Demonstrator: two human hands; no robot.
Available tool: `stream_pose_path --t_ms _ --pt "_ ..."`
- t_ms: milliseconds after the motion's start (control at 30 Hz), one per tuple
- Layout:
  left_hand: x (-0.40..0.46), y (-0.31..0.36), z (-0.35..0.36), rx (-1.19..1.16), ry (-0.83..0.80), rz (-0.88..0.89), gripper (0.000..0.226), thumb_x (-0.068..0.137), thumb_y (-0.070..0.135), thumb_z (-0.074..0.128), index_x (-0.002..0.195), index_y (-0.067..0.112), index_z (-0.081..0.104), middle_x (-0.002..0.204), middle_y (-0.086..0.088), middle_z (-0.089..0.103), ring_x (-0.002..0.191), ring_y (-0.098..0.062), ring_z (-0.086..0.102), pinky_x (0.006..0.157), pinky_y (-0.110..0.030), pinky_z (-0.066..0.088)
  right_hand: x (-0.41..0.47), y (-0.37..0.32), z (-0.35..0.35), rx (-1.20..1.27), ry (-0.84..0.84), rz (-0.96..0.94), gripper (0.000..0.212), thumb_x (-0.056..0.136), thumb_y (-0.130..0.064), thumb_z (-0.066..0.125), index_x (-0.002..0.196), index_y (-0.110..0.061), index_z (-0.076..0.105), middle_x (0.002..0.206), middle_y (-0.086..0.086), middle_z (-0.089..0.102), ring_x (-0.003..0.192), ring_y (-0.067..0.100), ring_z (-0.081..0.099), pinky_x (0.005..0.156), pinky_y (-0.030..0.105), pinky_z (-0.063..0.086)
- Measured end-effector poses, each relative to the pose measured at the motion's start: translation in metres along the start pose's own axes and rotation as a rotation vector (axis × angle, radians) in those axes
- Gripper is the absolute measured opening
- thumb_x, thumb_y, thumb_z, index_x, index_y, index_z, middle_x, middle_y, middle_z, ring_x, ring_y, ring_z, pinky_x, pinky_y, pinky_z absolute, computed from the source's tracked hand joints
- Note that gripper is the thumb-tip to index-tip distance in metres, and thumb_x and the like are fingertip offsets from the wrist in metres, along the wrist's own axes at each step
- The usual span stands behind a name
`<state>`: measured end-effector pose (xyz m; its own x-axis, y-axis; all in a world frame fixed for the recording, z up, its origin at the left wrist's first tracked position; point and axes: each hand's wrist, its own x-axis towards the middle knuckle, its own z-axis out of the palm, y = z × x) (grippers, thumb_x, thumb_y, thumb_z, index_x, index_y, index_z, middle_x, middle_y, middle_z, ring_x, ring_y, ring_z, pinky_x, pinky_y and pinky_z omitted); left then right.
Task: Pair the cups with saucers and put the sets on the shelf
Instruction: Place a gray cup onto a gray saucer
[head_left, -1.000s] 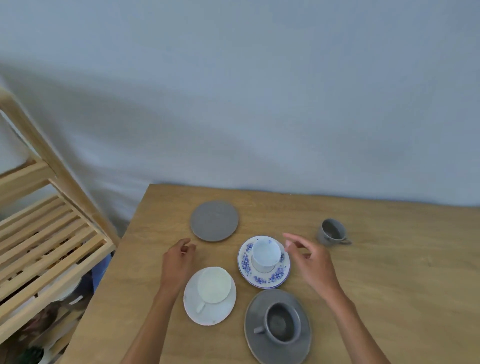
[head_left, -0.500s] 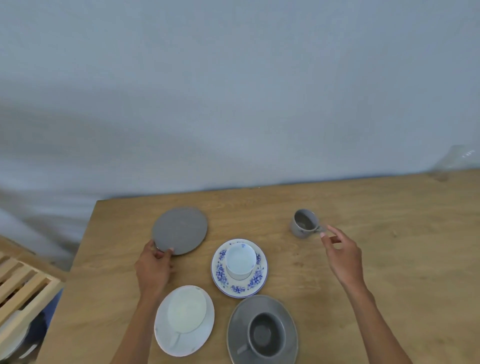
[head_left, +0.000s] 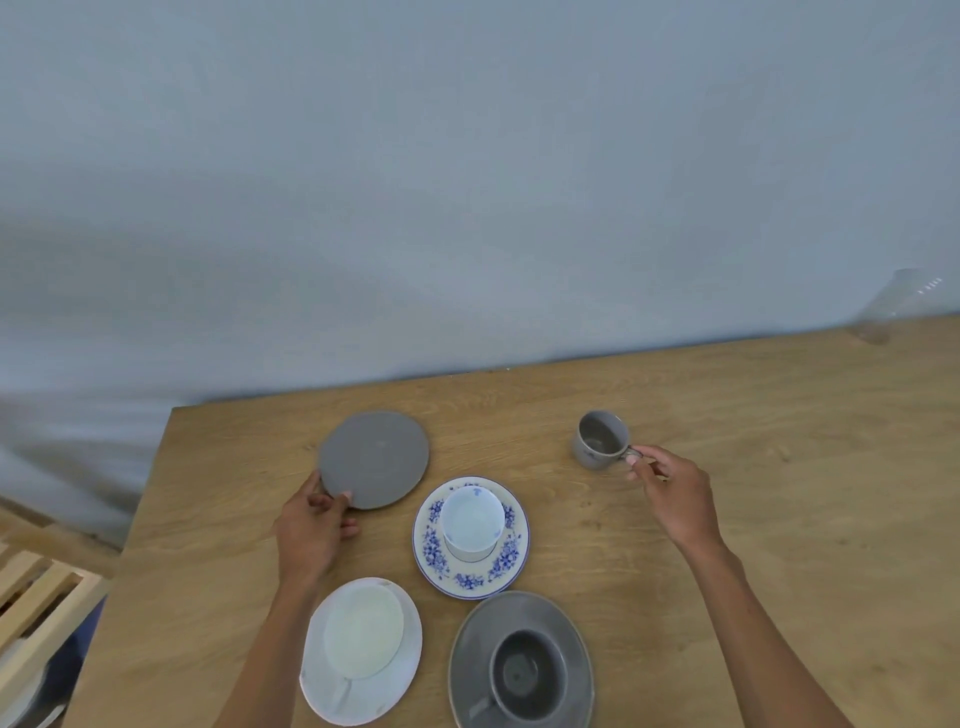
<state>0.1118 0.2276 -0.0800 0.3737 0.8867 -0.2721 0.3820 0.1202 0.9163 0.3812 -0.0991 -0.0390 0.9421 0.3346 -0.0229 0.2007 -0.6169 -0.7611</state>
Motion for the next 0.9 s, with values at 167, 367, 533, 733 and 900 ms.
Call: stream_pose_path --t_ms 167,367,533,733,900 --pt "0.002 0.001 0.005 0.011 -0.008 0.026 0.065 0.091 0.004 0.067 0.149 0.012 0.040 0.080 -0.009 0.062 0.042 -0.007 0.066 0.050 -0.019 0.058 0.001 -0.001 0.005 0.001 0.054 -0.053 0.024 0.096 -0.026 0.067 0.114 -0.015 0.077 0.096 -0.001 0.080 0.088 0.010 0.071 0.070 0.006 0.045" --pt "0.004 0.000 0.007 0.010 -0.023 0.015 0.066 0.091 0.007 0.068 0.150 0.016 0.039 0.076 -0.007 0.064 0.048 -0.013 0.068 0.056 -0.024 0.061 0.010 -0.041 0.022 0.089 0.082 -0.118 0.019 0.096 -0.024 0.067 0.110 -0.019 0.079 0.088 -0.013 0.078 0.084 -0.011 0.068 0.072 0.002 0.046" --pt "0.006 -0.004 0.007 -0.011 -0.023 0.011 0.066 0.091 0.007 0.069 0.149 0.016 0.040 0.078 -0.011 0.067 0.049 -0.017 0.068 0.063 -0.034 0.063 0.014 -0.106 0.065 0.098 -0.082 -0.287 0.017 0.093 -0.026 0.070 0.106 -0.020 0.081 0.091 -0.011 0.080 0.082 0.002 0.070 0.071 0.015 0.048" --pt "0.008 -0.006 0.005 -0.068 -0.043 0.007 0.065 0.090 0.008 0.069 0.149 0.015 0.042 0.077 -0.014 0.068 0.050 -0.018 0.069 0.059 -0.030 0.062 0.010 -0.155 0.131 0.063 -0.350 -0.434 0.018 0.094 -0.025 0.070 0.109 -0.021 0.080 0.096 -0.009 0.081 0.088 0.004 0.073 0.075 0.018 0.051" --pt "0.008 -0.013 0.004 -0.139 -0.047 -0.014 0.066 0.090 0.005 0.069 0.149 0.012 0.041 0.076 -0.014 0.068 0.051 -0.018 0.069 0.055 -0.028 0.061 0.011 -0.163 0.162 -0.013 -0.440 -0.487 0.017 0.095 -0.024 0.069 0.107 -0.021 0.080 0.100 -0.008 0.081 0.090 0.007 0.073 0.081 0.027 0.054"
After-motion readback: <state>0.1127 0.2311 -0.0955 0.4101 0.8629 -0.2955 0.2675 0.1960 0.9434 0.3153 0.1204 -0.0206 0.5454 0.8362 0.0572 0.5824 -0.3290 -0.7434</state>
